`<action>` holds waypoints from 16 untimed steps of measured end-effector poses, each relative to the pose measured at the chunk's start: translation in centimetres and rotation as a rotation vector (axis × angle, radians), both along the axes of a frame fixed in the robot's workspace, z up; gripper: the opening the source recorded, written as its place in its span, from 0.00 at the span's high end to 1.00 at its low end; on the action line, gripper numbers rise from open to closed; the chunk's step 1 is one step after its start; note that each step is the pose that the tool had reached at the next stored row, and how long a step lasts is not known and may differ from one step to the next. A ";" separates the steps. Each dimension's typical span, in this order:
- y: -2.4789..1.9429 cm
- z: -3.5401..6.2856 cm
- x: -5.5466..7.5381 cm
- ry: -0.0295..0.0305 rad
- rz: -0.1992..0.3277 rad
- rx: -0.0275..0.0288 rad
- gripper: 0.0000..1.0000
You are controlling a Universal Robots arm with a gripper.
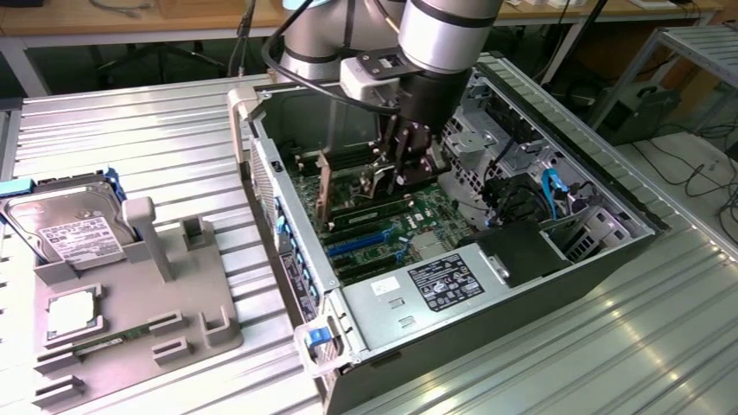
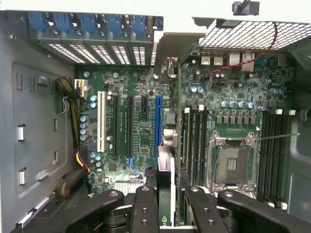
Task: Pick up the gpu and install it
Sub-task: 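Insert the gpu into the slot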
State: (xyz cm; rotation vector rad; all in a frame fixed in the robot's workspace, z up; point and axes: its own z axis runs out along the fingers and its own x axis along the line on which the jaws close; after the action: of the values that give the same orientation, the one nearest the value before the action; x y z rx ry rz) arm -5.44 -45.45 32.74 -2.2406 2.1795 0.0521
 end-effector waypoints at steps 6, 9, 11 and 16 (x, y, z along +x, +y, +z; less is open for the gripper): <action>-0.01 -0.96 0.0 -0.0028 -0.009 0.0023 0.73; -0.04 -1.24 -0.1 -0.0026 -0.025 0.0010 0.73; -0.03 -1.53 -0.1 0.0001 -0.033 0.0010 0.73; -0.03 -2.49 -0.1 0.0059 -0.034 0.0011 0.73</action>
State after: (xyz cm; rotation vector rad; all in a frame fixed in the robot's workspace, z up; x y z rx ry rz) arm -5.51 -45.49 30.25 -2.2052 2.2190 0.0595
